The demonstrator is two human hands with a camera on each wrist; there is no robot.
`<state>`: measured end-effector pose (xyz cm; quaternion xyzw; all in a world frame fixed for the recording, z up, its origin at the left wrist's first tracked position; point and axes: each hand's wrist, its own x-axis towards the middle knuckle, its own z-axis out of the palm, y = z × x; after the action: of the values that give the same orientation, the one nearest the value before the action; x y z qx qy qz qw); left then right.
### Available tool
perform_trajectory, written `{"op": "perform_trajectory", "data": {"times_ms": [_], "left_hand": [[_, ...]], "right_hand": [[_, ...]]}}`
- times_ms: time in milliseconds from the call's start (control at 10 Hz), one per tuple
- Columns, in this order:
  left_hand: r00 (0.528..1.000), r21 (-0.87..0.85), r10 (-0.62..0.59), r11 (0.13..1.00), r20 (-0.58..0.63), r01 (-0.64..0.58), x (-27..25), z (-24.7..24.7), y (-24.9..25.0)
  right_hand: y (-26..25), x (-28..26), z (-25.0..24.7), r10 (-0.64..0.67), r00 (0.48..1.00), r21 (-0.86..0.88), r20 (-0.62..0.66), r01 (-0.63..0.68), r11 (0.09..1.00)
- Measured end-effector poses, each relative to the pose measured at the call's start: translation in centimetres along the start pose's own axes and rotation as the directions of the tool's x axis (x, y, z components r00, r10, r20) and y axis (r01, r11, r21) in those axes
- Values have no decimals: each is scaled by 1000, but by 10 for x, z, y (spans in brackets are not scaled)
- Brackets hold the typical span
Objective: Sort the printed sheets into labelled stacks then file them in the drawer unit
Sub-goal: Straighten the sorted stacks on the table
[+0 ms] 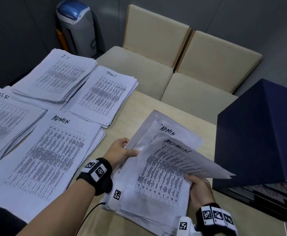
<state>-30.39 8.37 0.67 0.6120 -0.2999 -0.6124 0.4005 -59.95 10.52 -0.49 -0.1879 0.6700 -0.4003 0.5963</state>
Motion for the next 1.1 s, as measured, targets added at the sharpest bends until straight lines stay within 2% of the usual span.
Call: {"op": "perform_trajectory", "data": {"times_ms": [100, 200, 300, 400, 500, 600, 700, 800, 900, 1000, 1100], "left_hand": [[999, -48, -15, 999, 28, 17, 4, -4, -5], [998, -52, -28, 998, -62, 24, 13, -2, -17], [927, 307, 108, 952, -359, 8, 15, 0, -22], [842, 743, 428, 667, -329, -49, 17, -1, -30], [897, 779, 429, 596, -106, -194, 21, 6, -36], [938, 730, 336, 662, -88, -168, 24, 16, -36], [975, 683, 181, 729, -127, -46, 28, 21, -37], [996, 655, 77, 755, -54, -23, 29, 24, -39], [993, 661, 101, 741, 63, -117, 23, 30, -37], [981, 589, 107, 787, 161, -183, 13, 36, -31], [978, 365, 72, 920, 197, -141, 6, 38, -25]], "right_hand": [[1, 2, 4, -2, 1000, 13, 23, 2, 1000], [2, 2, 6, -25, 1000, 19, 15, 25, 1000], [-2, -8, 0, -44, 999, -9, -6, 44, 999], [9, 18, -11, 89, 996, -19, -31, -90, 996], [8, 9, -33, -386, 909, 531, 159, 251, 809], [23, 28, -36, -44, 998, 97, 34, 41, 994], [22, 18, -28, -29, 999, 32, -26, 29, 999], [18, 7, -20, -8, 987, 148, -163, 32, 988], [16, 14, -26, -34, 989, 209, -145, 65, 976], [11, 14, -27, 40, 984, 235, -171, 2, 972], [15, 21, -30, 58, 989, 241, -135, -25, 970]]}}
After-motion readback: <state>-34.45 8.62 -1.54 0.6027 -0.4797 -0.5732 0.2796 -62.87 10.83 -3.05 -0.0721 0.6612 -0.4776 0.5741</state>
